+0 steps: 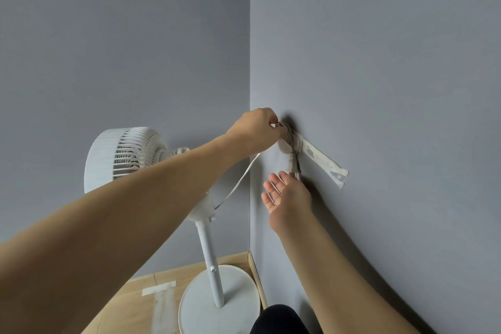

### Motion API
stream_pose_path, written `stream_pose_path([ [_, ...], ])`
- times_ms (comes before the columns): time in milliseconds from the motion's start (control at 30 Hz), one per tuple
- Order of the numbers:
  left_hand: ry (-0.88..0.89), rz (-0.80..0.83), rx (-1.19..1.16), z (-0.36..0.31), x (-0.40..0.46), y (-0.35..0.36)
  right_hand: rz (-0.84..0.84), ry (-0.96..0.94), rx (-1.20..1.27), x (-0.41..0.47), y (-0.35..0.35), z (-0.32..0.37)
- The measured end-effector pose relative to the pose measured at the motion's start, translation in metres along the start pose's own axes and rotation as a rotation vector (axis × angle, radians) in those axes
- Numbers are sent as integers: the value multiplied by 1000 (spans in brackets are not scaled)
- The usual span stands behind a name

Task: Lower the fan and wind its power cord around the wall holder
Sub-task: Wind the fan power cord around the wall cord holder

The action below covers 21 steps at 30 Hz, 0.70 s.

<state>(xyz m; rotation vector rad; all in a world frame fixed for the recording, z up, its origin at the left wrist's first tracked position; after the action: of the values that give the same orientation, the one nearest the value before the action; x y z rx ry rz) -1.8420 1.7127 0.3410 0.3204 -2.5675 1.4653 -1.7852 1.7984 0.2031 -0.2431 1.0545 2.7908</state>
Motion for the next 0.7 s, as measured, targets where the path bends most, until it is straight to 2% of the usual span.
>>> stream_pose_path([
  [200, 28, -52, 96, -9, 4, 0, -75, -27, -165, 14, 8, 3],
  [333, 21, -48, 124, -13, 12, -5, -15, -32, -206, 19, 14, -2],
  [533, 36, -23, 120, -17, 22, -5, 17, -82, -433, 31, 16, -4],
  [700, 46, 17, 144, -21, 24, -5, 37, -126, -447, 35, 18, -3],
])
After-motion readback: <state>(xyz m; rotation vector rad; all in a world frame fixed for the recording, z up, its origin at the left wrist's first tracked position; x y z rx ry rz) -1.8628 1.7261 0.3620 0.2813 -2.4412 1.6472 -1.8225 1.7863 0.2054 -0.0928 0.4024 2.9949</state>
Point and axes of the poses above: each hand's wrist, its own x-axis towards the middle knuckle, its own y-axis out of the palm, z = x × y, the point moved 7 cm from there along x, towards the middle knuckle, and after that the axes turned 11 degrees about -y, right-handed, at the moved point
